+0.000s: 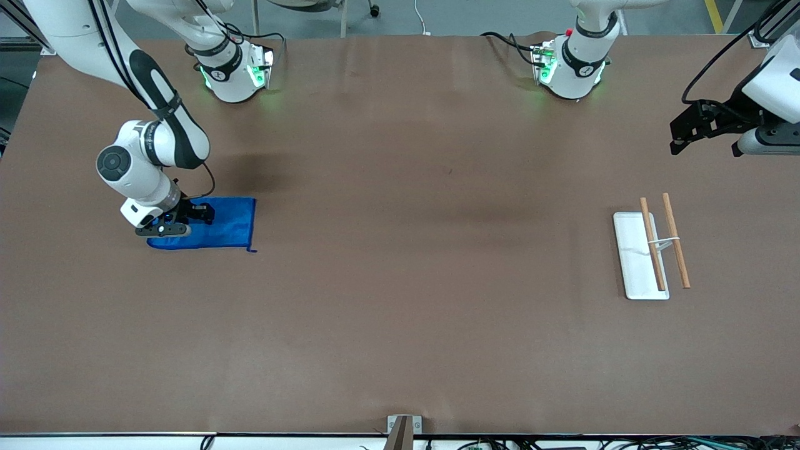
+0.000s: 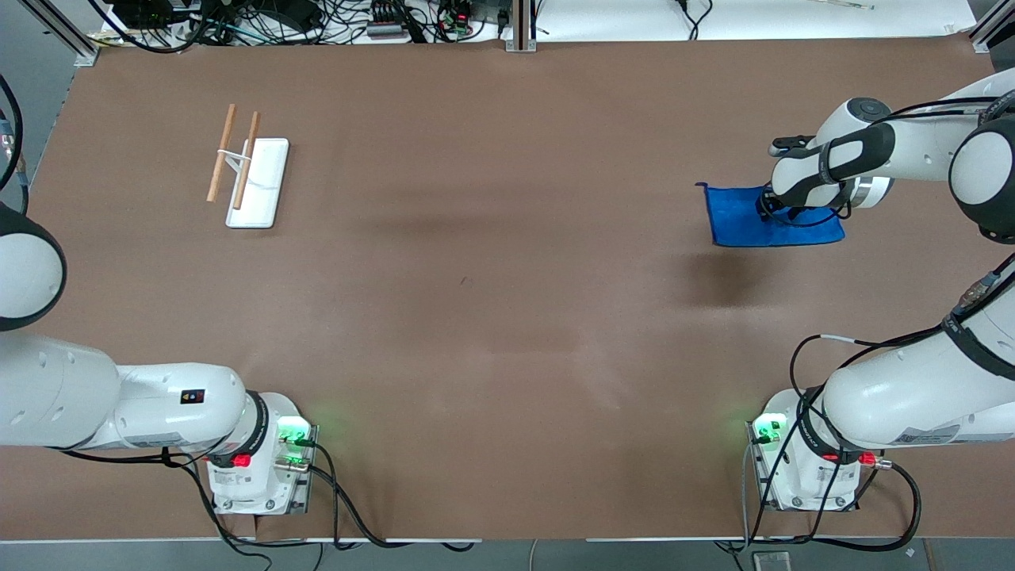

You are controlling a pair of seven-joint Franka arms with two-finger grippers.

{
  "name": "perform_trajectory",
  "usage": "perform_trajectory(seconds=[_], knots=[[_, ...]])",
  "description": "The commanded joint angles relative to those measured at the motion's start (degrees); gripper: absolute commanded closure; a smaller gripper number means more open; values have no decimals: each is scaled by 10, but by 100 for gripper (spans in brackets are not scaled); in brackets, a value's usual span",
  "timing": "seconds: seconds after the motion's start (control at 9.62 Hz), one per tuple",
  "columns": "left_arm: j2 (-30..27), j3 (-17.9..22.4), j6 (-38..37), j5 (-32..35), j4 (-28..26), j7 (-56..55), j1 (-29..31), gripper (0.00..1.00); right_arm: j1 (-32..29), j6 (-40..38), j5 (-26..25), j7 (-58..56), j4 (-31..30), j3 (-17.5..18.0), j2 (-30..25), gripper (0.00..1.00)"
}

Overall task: Right arm passes towel to left arm to hang
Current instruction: 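Grasp the towel edge with the right gripper and lift it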

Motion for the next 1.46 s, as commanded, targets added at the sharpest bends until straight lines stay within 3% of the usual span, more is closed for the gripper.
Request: perform_trajectory(seconds=[0.0,0.21,0.52,0.73,1.04,1.35], knots=[[13,-3,-6,4,-4,-3,2,0,-8,-19,0,2,-4,5,-1,100],[13,-2,-7,4,-4,3,2,0,-5,-75,4,4,17,10,-13,100],[12,-1,-7,4,-3,4,1,0,2,-264,9,8,117,14,-61,100],[12,-1,-7,4,-3,4,1,0,9,-409,19,10,224,30,-67,100],[12,-1,-7,4,-3,4,1,0,9,-494,107,12,323,85,-78,100],[12,-2,-7,3,-3,5,2,0,11,-472,309,11,347,147,-78,100]])
